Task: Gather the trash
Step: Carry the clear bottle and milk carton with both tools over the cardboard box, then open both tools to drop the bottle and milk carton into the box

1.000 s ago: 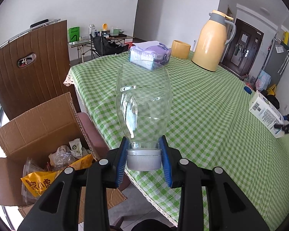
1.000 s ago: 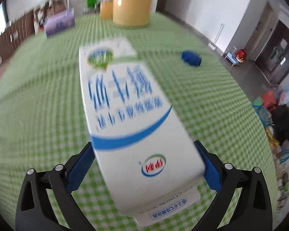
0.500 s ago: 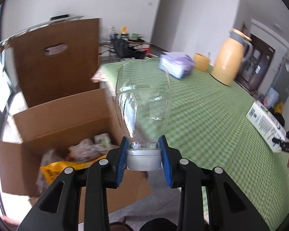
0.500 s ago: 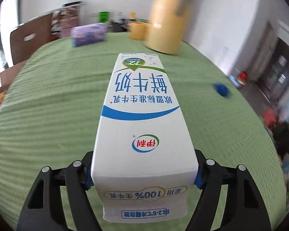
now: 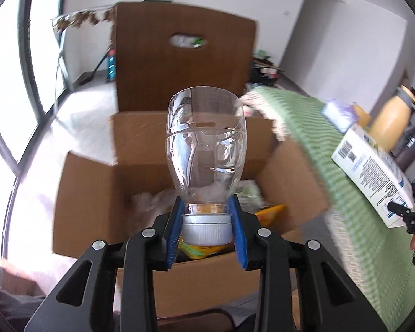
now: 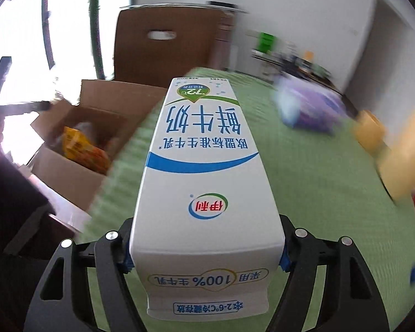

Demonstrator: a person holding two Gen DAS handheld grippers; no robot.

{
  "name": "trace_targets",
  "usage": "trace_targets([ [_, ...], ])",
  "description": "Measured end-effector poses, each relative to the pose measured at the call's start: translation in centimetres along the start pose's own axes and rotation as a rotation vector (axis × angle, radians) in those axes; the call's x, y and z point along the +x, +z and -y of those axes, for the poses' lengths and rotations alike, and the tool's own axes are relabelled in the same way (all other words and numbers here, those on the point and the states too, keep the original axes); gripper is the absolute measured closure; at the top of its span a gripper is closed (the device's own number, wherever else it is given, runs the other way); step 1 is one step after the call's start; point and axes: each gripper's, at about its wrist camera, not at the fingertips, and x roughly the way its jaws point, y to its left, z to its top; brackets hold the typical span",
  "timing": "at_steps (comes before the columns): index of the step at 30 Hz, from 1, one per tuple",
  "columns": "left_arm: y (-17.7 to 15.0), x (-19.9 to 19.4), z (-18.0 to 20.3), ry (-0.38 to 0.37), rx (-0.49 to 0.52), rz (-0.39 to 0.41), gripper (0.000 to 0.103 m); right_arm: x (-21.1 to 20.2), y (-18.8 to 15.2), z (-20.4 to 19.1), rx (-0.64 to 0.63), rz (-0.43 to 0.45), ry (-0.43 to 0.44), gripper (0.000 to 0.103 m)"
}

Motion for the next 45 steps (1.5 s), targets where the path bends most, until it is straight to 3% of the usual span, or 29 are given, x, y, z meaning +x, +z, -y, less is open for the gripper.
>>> trace_targets([
  [6,-1.3,2.7,-4.1,0.056,-0.05,-0.084,0.073,3.7,6.8,-6.9,-0.152,0.026,0.124,0.033],
  [11,-0.9,3.7,-5.9,0.065,-0.058,-0.104,0.073,7.9,10.7,-12.9,-0.311,-0.036,0.226,0.032],
  [16,-0.3,4.3,-6.9,0.079,-0.083,-0.119,0.072,11.7,11.7,-17.5,-0.473,-0.12,0.267,0.032],
  [20,-0.8,4.6,-7.9,0.104,-0.1,-0.143,0.073,13.7,12.0,-17.8,-0.494,-0.156,0.288,0.03],
  [24,-0.5,5.0,-7.8,0.099,-0.101,-0.146,0.073,15.2,12.4,-16.9,-0.493,-0.167,0.145,0.017],
  [31,0.0,5.2,-7.7,0.066,-0.1,-0.118,0.072,14.9,12.3,-16.1,-0.518,-0.131,0.004,0.016],
  [35,-0.2,7.1,-8.0,0.067,-0.128,-0.184,0.072,13.8,13.3,-15.1,-0.477,-0.063,-0.043,0.016],
  [38,-0.1,7.7,-7.1,0.041,-0.095,-0.195,0.072,12.6,13.6,-14.8,-0.471,-0.024,-0.043,0.016],
  [40,0.1,7.9,-6.5,0.014,-0.071,-0.193,0.058,12.4,13.4,-14.8,-0.481,-0.027,-0.029,0.016],
  [41,0.2,7.9,-6.4,0.021,-0.066,-0.193,0.043,12.4,13.2,-14.8,-0.485,-0.036,-0.01,0.016],
  [43,0.3,7.5,-6.7,0.019,-0.062,-0.175,0.042,12.2,12.9,-15.1,-0.478,-0.054,0.041,0.016],
  [44,0.4,7.3,-6.8,0.005,-0.062,-0.17,0.038,11.9,12.7,-14.9,-0.462,-0.064,0.11,0.024],
  [45,0.5,7.0,-7.1,0.006,-0.07,-0.162,0.032,11.8,12.6,-14.8,-0.46,-0.071,0.146,0.039],
])
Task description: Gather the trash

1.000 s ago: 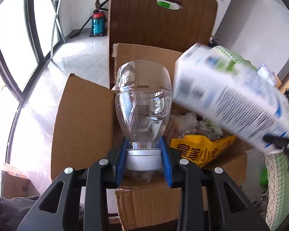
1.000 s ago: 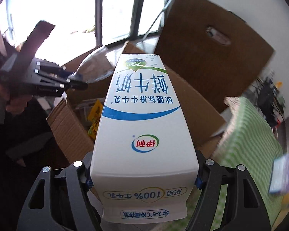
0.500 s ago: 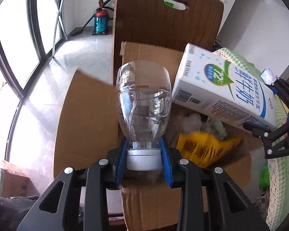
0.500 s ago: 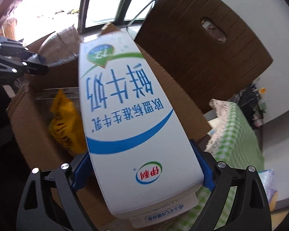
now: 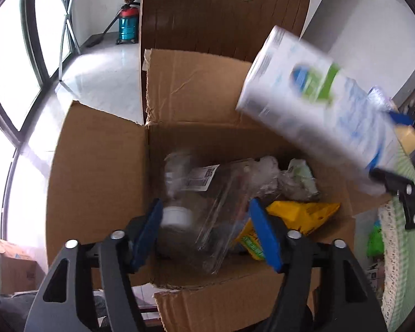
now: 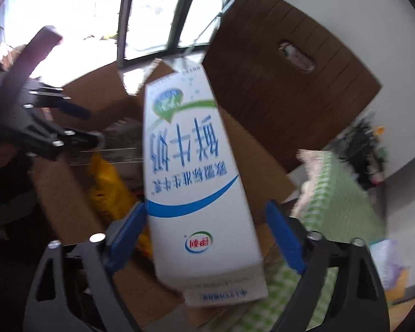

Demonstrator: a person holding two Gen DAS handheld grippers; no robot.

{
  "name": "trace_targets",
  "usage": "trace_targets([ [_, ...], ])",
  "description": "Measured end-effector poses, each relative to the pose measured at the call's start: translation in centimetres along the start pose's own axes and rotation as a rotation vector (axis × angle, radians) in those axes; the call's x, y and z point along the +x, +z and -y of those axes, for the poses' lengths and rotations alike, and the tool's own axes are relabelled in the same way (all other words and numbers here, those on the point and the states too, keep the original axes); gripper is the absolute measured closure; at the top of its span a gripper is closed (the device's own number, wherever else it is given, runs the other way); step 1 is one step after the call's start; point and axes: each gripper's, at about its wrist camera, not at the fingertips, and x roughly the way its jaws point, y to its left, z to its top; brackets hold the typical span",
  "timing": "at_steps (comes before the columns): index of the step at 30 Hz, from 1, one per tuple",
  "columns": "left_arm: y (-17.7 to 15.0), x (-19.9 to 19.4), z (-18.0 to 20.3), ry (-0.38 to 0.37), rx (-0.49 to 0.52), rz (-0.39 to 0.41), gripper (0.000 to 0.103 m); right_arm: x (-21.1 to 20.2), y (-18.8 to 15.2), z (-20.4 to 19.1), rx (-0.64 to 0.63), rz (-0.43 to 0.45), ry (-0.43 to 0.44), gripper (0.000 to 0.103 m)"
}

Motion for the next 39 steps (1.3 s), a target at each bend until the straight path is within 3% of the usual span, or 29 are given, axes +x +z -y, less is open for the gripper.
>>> trace_targets([
  [4,-0.1,-0.2,-1.2,0.025,-0.025,-0.002,0.031,-0.2,-0.6,-0.9,-0.074,-0.063,-0.051,0.043],
  [7,-0.1,-0.5,-2.4,0.022,-0.081,0.001,0.031,-0.4,-0.4,0.6,-0.063,-0.083,-0.212,0.042],
  [12,0.0,-2.3,-2.5,0.023,-0.079,0.036,0.031,-2.4,-0.2,1.3,0.054,-0.018,-0.162,0.032],
  [16,0.6,-4.4,-1.2,0.034,-0.04,0.096,0.031,-3.4,-0.3,0.4,0.07,0.001,-0.179,0.032],
  [20,1.5,-7.6,0.9,0.068,-0.003,0.212,0.03,-6.1,-1.3,0.3,0.198,0.052,-0.236,0.032],
  [21,1.5,-9.0,2.1,0.079,0.024,0.273,0.028,-6.8,-1.7,0.6,0.241,0.069,-0.255,0.028],
  [24,1.3,-11.8,4.8,0.09,0.095,0.396,0.015,-10.2,-3.5,1.0,0.394,0.145,-0.341,0.019],
  [26,0.8,-13.7,6.9,0.066,0.148,0.479,0.01,-12.7,-5.0,1.2,0.481,0.183,-0.41,0.018],
  [30,-0.7,-15.9,10.9,-0.02,0.233,0.558,0.008,-17.3,-8.6,0.8,0.634,0.18,-0.599,0.016],
  [35,-2.9,-17.6,16.1,-0.115,0.314,0.603,0.008,-23.7,-14.8,-0.4,0.852,0.153,-0.779,0.014],
  [39,-4.7,-19.1,20.8,-0.2,0.373,0.612,0.008,-28.0,-20.2,-1.9,0.987,0.16,-0.851,0.014],
])
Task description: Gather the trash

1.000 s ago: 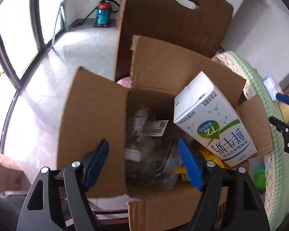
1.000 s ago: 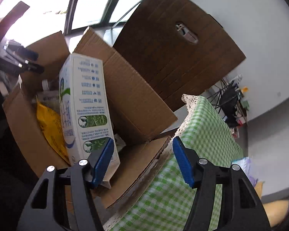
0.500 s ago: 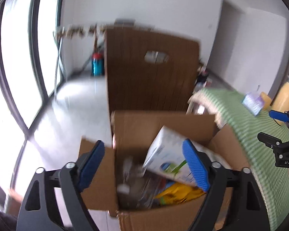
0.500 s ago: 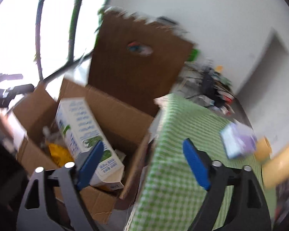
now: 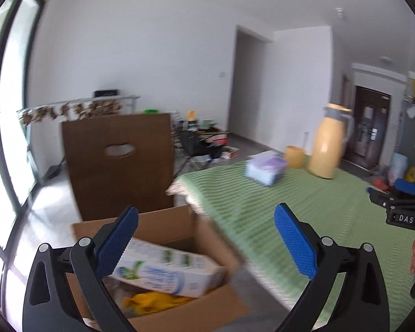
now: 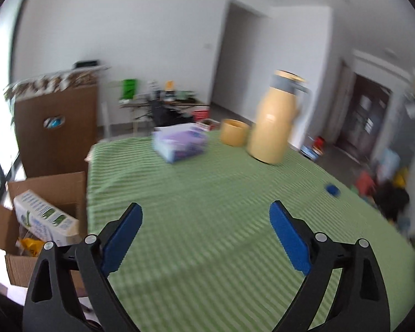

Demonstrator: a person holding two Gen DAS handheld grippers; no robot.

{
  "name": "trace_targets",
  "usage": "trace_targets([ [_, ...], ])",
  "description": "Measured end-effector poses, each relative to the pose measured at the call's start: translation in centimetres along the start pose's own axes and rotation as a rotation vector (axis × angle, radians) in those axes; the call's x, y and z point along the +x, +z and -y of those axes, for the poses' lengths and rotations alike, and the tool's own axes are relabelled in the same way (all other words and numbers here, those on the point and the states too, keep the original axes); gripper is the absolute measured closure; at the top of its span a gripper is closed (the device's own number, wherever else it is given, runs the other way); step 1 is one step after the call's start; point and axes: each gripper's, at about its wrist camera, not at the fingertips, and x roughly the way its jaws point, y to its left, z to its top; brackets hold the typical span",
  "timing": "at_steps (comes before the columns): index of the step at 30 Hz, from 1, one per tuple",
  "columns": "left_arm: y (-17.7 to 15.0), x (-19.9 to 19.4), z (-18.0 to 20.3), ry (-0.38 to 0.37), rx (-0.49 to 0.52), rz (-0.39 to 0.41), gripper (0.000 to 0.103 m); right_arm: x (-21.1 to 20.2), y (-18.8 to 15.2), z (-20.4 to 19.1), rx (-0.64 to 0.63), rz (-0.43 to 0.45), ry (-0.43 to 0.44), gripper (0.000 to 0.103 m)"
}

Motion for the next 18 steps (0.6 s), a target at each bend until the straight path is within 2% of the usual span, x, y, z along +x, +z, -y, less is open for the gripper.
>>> trace_targets([
  [4,0.7,-1.3,5.0,-0.064,0.05,0.035,0.008,-3.4,-2.6,5.6,0.095,0.001,-0.086,0.014],
  [7,0.5,-2.3,8.2,-0.116,0.062,0.044,0.008,-5.8,-4.5,8.6,0.155,0.006,-0.111,0.014],
  [14,-0.8,-4.8,13.6,-0.196,0.11,0.06,0.008,-10.2,-7.5,11.9,0.191,0.037,-0.186,0.014],
  [18,-2.0,-6.0,15.4,-0.221,0.133,0.047,0.008,-11.5,-8.3,12.6,0.196,0.033,-0.181,0.014],
])
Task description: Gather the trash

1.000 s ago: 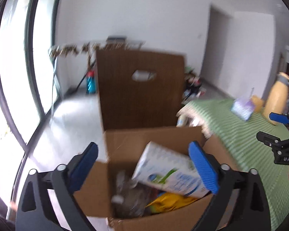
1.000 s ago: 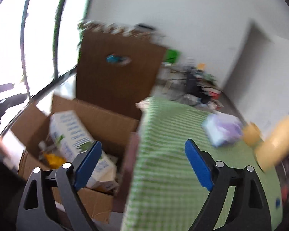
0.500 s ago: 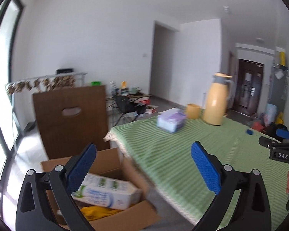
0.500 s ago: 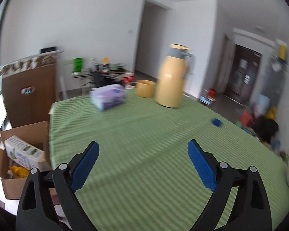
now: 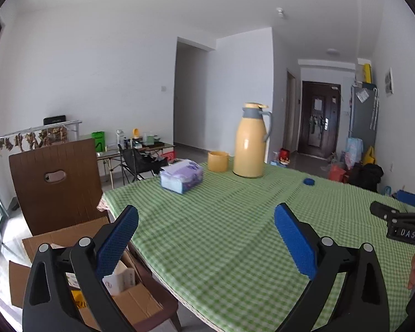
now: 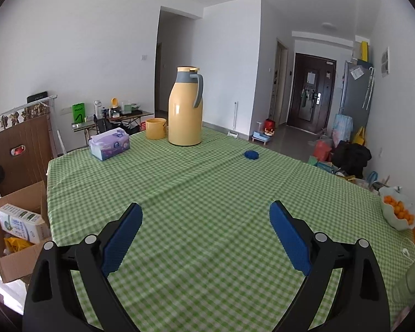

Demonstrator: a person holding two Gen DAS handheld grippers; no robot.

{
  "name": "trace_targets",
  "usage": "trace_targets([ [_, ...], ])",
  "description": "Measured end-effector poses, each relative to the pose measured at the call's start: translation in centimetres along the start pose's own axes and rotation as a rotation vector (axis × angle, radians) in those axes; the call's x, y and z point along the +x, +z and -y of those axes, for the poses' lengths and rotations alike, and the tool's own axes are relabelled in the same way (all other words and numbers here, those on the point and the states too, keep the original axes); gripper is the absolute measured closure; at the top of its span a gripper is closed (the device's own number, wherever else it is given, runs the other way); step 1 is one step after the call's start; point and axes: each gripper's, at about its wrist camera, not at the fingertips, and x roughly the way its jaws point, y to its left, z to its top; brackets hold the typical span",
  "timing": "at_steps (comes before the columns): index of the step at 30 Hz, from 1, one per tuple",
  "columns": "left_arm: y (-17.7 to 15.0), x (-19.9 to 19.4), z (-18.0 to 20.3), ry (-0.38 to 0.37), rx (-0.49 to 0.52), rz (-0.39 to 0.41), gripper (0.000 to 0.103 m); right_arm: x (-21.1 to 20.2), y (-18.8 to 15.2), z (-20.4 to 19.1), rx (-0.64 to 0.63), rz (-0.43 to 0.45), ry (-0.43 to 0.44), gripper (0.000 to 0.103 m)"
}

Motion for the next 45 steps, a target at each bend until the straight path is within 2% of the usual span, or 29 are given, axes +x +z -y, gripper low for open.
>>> trace_targets([
  [5,-1.6,-1.5,0.6,0.004,0.008,-0.01,0.008,-1.9,-1.0,0.1,0.0,0.015,0.003,0.014],
  [11,-2.4,-4.4,0.1,0.018,0.002,0.016,0.008,-4.4,-2.5,-0.1,0.004,0.039,0.016,0.014],
  [16,-3.6,-6.5,-0.3,0.063,0.0,0.012,0.008,-6.3,-3.9,-0.6,0.013,0.058,0.021,0.014],
  [19,-4.2,-8.3,-0.4,0.057,-0.011,0.023,0.008,-7.8,-4.8,-0.9,0.007,0.072,0.02,0.014],
  [21,-4.6,-9.4,-0.6,0.048,-0.015,0.031,0.008,-8.8,-5.5,-1.1,0.012,0.081,0.018,0.01],
  [26,-5.7,-12.5,-0.6,0.059,-0.002,0.048,0.008,-11.2,-6.8,-1.8,0.02,0.103,0.032,0.01],
  [31,-6.9,-15.6,-1.3,0.056,-0.031,0.057,0.008,-13.4,-8.2,-3.0,0.0,0.117,0.044,0.01],
  [37,-6.5,-18.5,-1.4,0.074,-0.017,0.077,0.008,-16.3,-8.8,-4.6,-0.033,0.142,0.032,0.009],
  [42,-6.0,-20.2,-2.1,0.041,-0.022,0.094,0.008,-17.8,-9.0,-5.3,-0.035,0.165,0.007,0.01],
  [45,-5.7,-20.7,-2.1,0.056,0.004,0.108,0.008,-18.2,-9.0,-5.6,-0.039,0.171,-0.006,0.009],
])
